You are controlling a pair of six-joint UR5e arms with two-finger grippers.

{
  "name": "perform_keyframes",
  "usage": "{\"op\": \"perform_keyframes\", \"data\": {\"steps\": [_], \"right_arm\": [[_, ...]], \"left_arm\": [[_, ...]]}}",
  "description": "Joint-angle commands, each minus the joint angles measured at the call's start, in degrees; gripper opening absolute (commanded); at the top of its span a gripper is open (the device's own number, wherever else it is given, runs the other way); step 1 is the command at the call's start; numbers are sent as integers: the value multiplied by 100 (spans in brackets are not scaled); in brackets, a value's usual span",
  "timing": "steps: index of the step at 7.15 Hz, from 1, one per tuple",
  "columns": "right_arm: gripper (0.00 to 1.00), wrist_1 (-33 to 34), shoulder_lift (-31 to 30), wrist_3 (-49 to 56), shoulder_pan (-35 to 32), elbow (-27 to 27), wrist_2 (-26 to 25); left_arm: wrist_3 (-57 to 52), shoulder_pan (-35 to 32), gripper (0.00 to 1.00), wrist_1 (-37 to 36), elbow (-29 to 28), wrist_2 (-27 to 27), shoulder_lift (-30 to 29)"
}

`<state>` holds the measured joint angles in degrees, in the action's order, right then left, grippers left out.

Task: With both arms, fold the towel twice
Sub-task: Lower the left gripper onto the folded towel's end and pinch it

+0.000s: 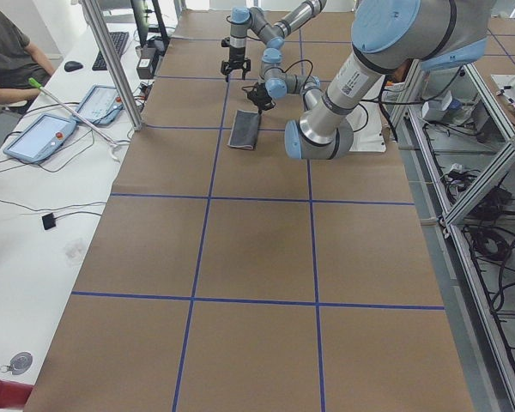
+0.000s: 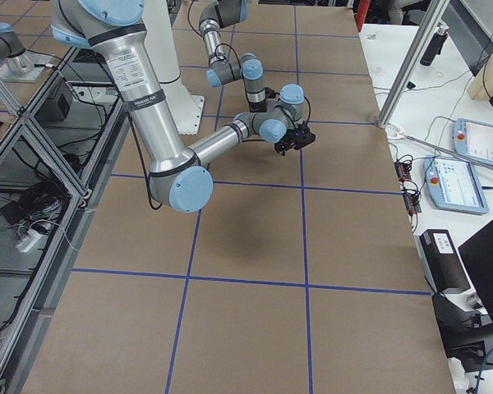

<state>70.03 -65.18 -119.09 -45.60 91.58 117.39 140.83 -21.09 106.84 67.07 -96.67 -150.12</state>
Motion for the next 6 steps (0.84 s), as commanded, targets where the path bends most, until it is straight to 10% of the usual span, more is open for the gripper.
{"op": "perform_keyframes", "data": {"steps": [1, 6], "right_arm": [[100, 2, 5, 0, -28, 0, 12], [100, 2, 5, 44, -160, 0, 100]], "left_arm": [[-38, -9, 0, -5, 51, -27, 0], [-625, 35, 0, -40, 1850, -246, 1106]]}}
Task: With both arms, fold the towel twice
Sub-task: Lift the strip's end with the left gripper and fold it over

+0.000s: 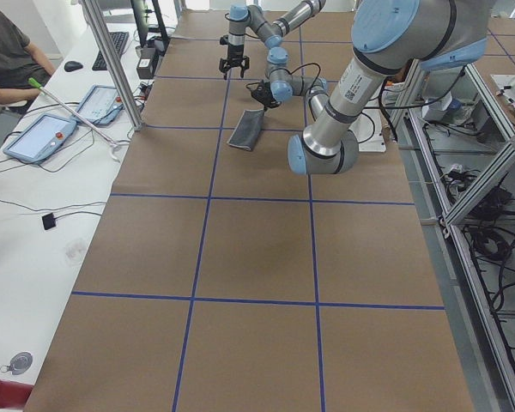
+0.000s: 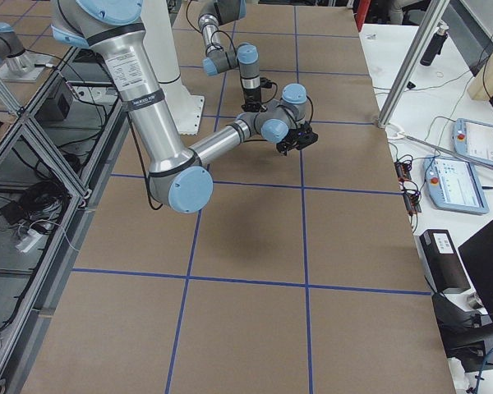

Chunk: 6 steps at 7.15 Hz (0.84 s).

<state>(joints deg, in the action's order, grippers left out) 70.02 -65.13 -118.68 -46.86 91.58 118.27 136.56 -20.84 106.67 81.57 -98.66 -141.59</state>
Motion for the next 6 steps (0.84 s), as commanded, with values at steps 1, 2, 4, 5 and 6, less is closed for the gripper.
{"op": "perform_keyframes", "data": {"steps": [1, 2, 4, 5, 6], "right_arm": [[100, 3, 9, 64, -33, 0, 4], [100, 3, 9, 82, -33, 0, 3], [100, 3, 18, 82, -42, 0, 3], [100, 3, 18, 90, -51, 0, 3], [100, 3, 26, 90, -51, 0, 3]], "left_arm": [[-269, 18, 0, -75, 673, -92, 481], [-479, 44, 0, -76, 937, -136, 727], [-603, 264, 0, -111, 1657, -136, 1420], [-691, 386, 0, -120, 1991, -136, 1771], [-762, 414, 0, -111, 2351, -136, 2140]]}}
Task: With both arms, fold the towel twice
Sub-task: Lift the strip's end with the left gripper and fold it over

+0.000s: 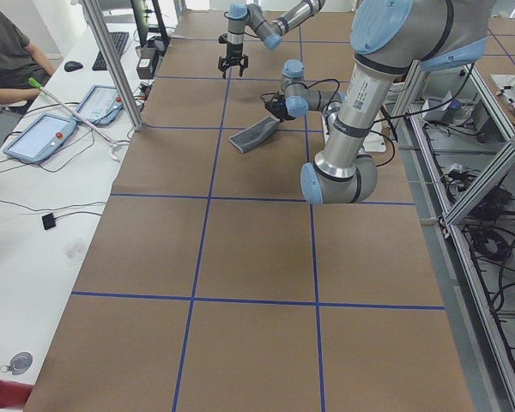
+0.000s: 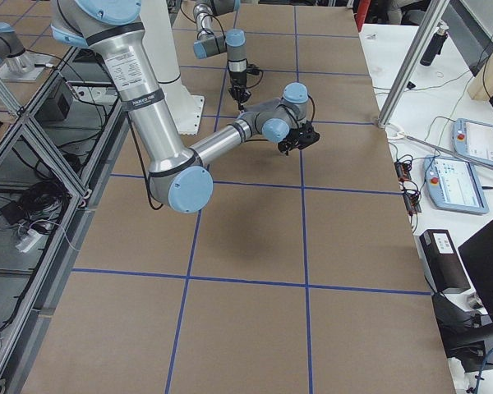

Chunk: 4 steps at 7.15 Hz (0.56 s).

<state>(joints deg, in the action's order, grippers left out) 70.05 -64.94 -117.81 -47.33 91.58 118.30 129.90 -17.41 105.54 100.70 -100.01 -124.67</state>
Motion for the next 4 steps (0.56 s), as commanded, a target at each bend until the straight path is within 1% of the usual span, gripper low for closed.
{"op": "perform_keyframes", "data": {"steps": [1, 3, 4], "right_arm": [[100, 0, 8, 3, -13, 0, 0], [100, 9, 8, 47, -13, 0, 0], [100, 9, 8, 47, -31, 0, 0]], "left_arm": [[-114, 63, 0, 2, 711, -10, 748], [-421, 63, 0, -7, 1064, -44, 1259], [-587, -16, 0, 2, 1109, -262, 1435]]}}
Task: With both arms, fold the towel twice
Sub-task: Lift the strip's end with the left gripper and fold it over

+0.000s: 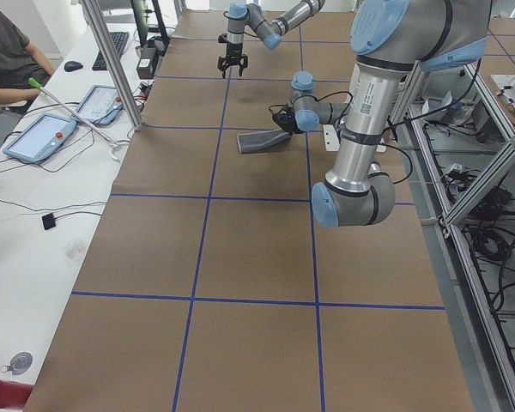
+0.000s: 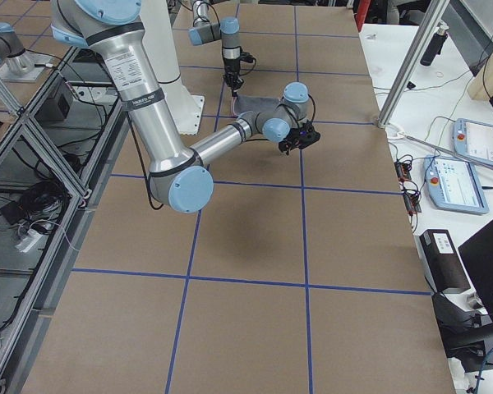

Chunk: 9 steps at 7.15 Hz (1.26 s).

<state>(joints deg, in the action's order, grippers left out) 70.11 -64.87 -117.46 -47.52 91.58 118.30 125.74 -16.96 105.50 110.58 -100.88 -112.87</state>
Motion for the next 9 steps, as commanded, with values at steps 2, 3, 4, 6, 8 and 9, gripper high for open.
{"op": "perform_keyframes", "data": {"steps": [2, 3, 4, 6, 8, 9], "right_arm": [[100, 3, 9, 13, -12, 0, 0], [100, 3, 18, 13, -20, 0, 0], [100, 3, 18, 13, -29, 0, -9], [100, 29, 97, 4, -38, 0, -9], [100, 38, 132, 4, -47, 0, -9], [100, 38, 132, 4, -55, 0, -9]], "left_arm": [[-356, -149, 0, 6, 140, -327, 275], [-366, -193, 0, -11, 104, -310, 240], [-383, -393, 0, -151, 26, -327, 214], [-700, -509, 0, -170, -2, -336, 213], [-700, -632, 0, -423, -289, -354, -231], [-683, -720, 0, -538, -849, -345, -818]]}}
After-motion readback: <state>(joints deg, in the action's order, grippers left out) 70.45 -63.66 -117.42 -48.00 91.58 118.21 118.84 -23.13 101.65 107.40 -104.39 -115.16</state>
